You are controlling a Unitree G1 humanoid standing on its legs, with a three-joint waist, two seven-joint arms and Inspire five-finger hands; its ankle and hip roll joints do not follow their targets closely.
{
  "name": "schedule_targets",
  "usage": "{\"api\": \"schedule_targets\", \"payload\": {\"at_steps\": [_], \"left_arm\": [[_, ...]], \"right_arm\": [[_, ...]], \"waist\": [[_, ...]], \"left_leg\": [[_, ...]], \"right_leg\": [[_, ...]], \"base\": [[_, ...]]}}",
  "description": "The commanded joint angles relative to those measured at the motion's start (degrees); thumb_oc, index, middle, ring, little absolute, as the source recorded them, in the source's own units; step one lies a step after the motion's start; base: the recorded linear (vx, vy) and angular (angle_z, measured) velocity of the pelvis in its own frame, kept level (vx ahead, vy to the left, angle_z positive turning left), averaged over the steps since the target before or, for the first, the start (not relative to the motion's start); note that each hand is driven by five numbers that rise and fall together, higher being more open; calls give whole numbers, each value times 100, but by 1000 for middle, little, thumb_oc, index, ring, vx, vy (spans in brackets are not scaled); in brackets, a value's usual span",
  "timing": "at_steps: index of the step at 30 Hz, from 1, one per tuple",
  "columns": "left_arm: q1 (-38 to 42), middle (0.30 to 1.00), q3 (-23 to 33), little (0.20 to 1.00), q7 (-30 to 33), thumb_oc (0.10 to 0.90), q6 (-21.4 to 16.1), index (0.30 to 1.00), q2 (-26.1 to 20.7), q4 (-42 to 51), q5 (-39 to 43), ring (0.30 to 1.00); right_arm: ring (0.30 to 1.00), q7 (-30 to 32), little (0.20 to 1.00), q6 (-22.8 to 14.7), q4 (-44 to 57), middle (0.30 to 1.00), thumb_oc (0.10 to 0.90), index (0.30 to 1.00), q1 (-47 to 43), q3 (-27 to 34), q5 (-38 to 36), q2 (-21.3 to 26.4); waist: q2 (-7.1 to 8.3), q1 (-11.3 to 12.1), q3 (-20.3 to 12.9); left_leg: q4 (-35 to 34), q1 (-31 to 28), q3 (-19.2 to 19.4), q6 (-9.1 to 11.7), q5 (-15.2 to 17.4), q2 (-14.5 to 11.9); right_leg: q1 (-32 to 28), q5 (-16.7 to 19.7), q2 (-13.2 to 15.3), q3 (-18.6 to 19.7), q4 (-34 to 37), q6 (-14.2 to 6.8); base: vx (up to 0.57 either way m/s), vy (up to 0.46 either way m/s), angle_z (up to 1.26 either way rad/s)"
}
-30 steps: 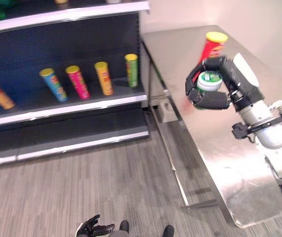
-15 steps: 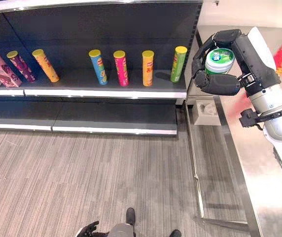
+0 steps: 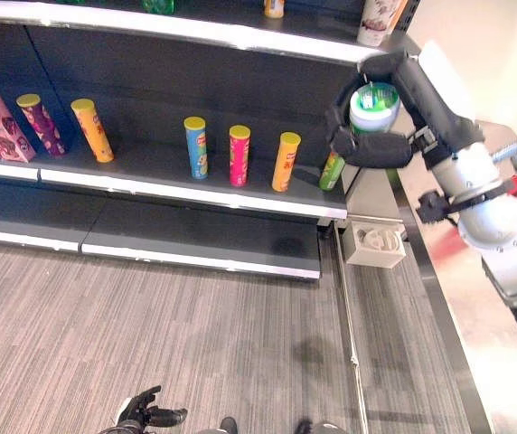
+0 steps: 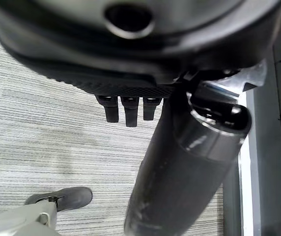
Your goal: Put the goods on the table back onto the shelves and tidy them up.
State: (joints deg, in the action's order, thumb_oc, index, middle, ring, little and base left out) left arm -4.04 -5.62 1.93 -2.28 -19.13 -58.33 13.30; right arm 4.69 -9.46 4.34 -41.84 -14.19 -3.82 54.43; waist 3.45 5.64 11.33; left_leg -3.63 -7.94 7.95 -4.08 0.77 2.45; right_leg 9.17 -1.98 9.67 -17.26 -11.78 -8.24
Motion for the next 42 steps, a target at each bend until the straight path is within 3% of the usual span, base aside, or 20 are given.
{"api": "schedule_targets", "payload": {"at_steps": [1,6,12,13,15,16,17,18,19,20,21,23,27,31,32,33,34,38,41,42], "left_arm": [[-28,900,-273,900,-55,800,-148,900,-77,12,-122,900],[-57,900,-275,900,-30,800,-145,900,53,4,-83,900],[-60,900,-271,900,-29,800,-143,900,64,7,-82,900],[16,900,-326,900,-30,800,-118,900,72,120,70,900],[16,900,-325,900,-30,800,-118,900,73,120,70,900],[103,900,-382,900,-32,800,-105,900,51,240,213,900],[112,900,-382,900,-31,800,-104,900,50,240,213,900],[34,900,-201,900,15,800,-93,900,-27,319,496,900],[29,900,-197,900,15,800,-92,900,-25,322,497,900],[-13,900,-151,900,48,800,-100,900,-71,348,506,900],[-27,900,-148,900,68,800,-103,900,-88,332,487,900],[-41,900,-198,900,96,800,-111,900,-91,267,450,900],[-41,900,-322,900,84,800,-96,900,-71,185,388,900],[-55,900,-376,900,54,800,-102,900,-102,155,394,900],[-64,900,-420,900,-7,800,-128,900,-283,92,183,900],[-88,900,-373,900,-7,800,-123,900,-324,102,186,900],[-130,900,-283,900,10,800,-137,900,-403,107,226,900],[-137,900,-215,900,6,800,-151,900,-445,122,260,900],[-111,900,-220,900,7,800,-166,900,-435,115,288,900],[-70,900,-199,900,14,800,-177,900,-417,95,337,900]], "right_arm": [[300,485,300,-263,-282,300,400,300,-1296,188,-412,616],[300,444,300,-250,-454,300,400,300,-1610,-61,-615,687],[300,445,300,-254,-468,300,400,300,-1641,-92,-618,688],[300,459,300,-285,-583,300,400,300,-1738,-131,-867,860],[300,458,300,-286,-585,300,400,300,-1741,-134,-867,860],[300,538,300,-317,-640,300,400,300,-1815,-17,-1068,1042],[300,538,300,-318,-644,300,400,300,-1824,-17,-1070,1046],[300,553,300,-216,-901,300,400,300,-2063,-184,-1315,1197],[300,551,300,-220,-911,300,400,300,-2078,-200,-1321,1195],[300,540,300,-224,-960,300,400,300,-2136,-242,-1438,1209],[300,535,300,-234,-1009,300,400,300,-2224,-311,-1485,1203],[300,552,300,-266,-1092,300,400,300,-2310,-364,-1597,1197],[300,596,300,-274,-1234,300,400,300,-2321,-333,-1694,1199],[300,537,300,-214,-1315,300,400,300,-2300,-347,-1687,1194],[300,453,300,-187,-1333,300,400,300,-2060,-182,-1689,867],[300,452,300,-194,-1344,300,400,300,-2074,-191,-1694,785],[300,441,300,-239,-1290,300,400,300,-2277,-301,-1751,626],[300,452,300,-258,-1315,300,400,300,-2474,-412,-1768,494],[300,459,300,-265,-1324,300,400,300,-2532,-440,-1794,473],[300,484,300,-278,-1335,300,400,300,-2612,-450,-1852,457]], "waist": [[34,53,-192],[86,55,-436],[75,45,-435],[160,41,-400],[162,27,-412],[182,36,-182],[194,3,-202],[329,208,-38],[334,211,-43],[308,222,-105],[277,243,-159],[115,240,-270],[-44,258,-334],[-124,275,-453],[-36,288,-546],[-32,321,-542],[-59,384,-496],[-125,364,-409],[-122,321,-393],[-91,279,-367]], "left_leg": [[-137,-88,-536,408,160,-48],[-101,-175,-644,519,278,-115],[-100,-177,-647,520,280,-118],[835,119,-607,768,572,-283],[855,145,-619,767,578,-281],[2485,735,-384,1180,84,-630],[2513,802,-413,1173,64,-612],[3098,1494,-638,1130,-528,-1284],[3065,1474,-627,1134,-537,-1282],[2218,1295,-703,1191,-471,-1553],[1393,1131,-776,1243,-560,-1606],[273,1213,-968,1466,-973,-1826],[-137,1558,-1021,1636,-1129,-1740],[-137,1417,-976,1618,-1033,-1579],[209,1093,-661,1073,-491,-989],[212,1055,-569,967,-431,-915],[218,948,-362,802,-344,-769],[149,754,-228,722,-230,-722],[93,693,-231,709,-209,-706],[51,645,-264,710,-177,-664]], "right_leg": [[-349,724,-508,362,1086,-106],[-916,713,-629,205,1641,-36],[-920,712,-631,201,1642,-36],[-1210,478,-680,51,1678,106],[-1197,479,-677,39,1678,106],[-1521,282,-725,-193,1678,308],[-1483,295,-709,-224,1678,309],[-1744,94,-598,-238,1678,337],[-1744,90,-595,-231,1678,338],[-1756,26,-542,-142,1678,218],[-1764,-13,-506,-45,1678,164],[-1820,-148,-487,25,1678,94],[-2019,-304,-382,30,1678,10],[-2199,-361,-272,89,1678,-45],[-2197,49,546,178,1147,-278],[-2034,139,659,200,932,-304],[-1698,544,899,96,436,-355],[-1281,480,795,155,178,-320],[-1189,409,641,249,387,-290],[-1068,522,575,295,919,-309]], "base": [[187,-30,37],[163,-74,75],[35,-32,-9],[154,-164,4],[104,-136,39],[42,-107,72],[273,-108,110],[224,-4,93],[385,96,41],[237,174,-27],[308,270,-41],[253,277,-55],[121,130,-37],[305,374,-24],[525,800,-39],[582,1010,-29],[88,320,-81],[96,212,-99],[37,22,3],[57,11,1]]}}
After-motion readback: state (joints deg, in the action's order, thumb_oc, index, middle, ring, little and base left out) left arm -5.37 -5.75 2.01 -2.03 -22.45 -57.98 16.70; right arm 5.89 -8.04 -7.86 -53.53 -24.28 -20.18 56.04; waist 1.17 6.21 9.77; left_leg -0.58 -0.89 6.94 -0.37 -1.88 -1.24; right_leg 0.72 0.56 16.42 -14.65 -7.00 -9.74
